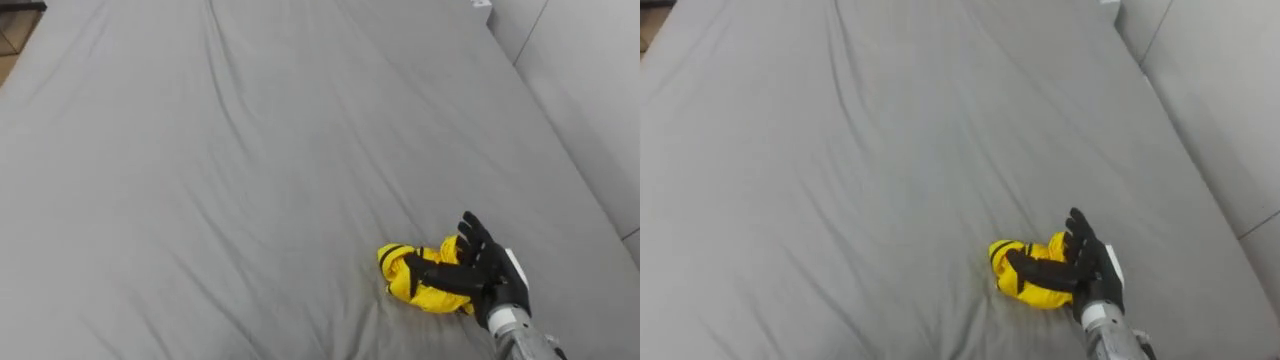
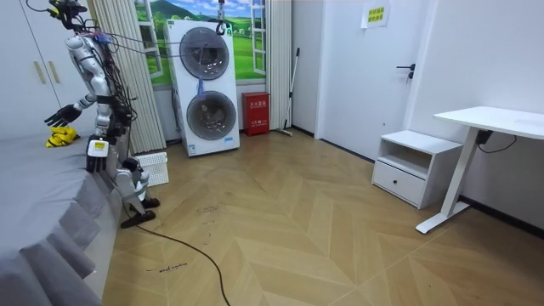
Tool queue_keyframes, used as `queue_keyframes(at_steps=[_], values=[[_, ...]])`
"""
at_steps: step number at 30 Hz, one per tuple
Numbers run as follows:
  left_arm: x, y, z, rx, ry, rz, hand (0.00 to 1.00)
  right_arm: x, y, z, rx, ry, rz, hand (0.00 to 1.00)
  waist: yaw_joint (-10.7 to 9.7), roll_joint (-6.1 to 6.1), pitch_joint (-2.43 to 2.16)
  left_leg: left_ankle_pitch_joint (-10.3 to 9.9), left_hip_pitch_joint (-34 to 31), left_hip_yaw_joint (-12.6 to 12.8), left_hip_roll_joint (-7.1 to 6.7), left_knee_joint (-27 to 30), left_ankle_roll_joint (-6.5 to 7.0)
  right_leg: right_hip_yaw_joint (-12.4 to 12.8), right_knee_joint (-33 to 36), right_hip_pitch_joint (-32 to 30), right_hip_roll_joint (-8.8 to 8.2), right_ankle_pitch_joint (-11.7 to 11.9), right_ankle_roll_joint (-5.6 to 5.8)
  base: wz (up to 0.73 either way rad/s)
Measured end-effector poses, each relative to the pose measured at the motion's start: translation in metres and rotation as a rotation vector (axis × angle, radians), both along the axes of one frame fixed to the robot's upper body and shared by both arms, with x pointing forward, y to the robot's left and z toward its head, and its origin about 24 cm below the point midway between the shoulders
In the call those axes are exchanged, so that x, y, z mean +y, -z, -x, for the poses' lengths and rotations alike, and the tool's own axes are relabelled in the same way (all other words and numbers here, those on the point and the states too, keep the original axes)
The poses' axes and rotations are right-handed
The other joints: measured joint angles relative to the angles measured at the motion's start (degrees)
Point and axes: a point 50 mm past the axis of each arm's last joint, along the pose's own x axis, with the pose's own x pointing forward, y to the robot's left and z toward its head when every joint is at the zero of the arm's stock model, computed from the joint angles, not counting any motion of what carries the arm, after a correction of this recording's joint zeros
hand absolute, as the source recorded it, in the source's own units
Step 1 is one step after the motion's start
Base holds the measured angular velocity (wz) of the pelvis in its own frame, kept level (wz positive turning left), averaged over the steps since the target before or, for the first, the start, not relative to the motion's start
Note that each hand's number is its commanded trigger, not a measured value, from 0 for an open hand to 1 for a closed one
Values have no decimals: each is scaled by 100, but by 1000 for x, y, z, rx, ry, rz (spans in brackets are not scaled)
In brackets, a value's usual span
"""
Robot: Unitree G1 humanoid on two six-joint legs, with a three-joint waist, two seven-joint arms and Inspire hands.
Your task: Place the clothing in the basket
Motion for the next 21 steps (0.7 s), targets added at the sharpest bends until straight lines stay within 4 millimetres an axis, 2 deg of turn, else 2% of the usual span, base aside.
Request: queue_keyframes(at_steps=[12, 16, 21], values=[[8, 0, -12, 12, 58, -22, 0, 15, 15, 3, 64, -67, -14, 0, 17, -84, 55, 65, -221, 1, -2, -25, -5, -41, -14, -238, -24, -20, -15, 2], [9, 1, -14, 22, 54, -25, 0, 17, 24, 8, 96, -75, -7, 0, 19, -91, 56, 65, -224, 9, -11, -27, -5, -41, -42, -239, -20, -20, -15, 0], [10, 2, -13, 37, 47, -25, 0, 18, 34, 20, 136, -99, -4, 0, -15, -104, 31, 64, -223, 13, -22, -36, -6, -33, -107, -226, -5, -14, -17, 0]])
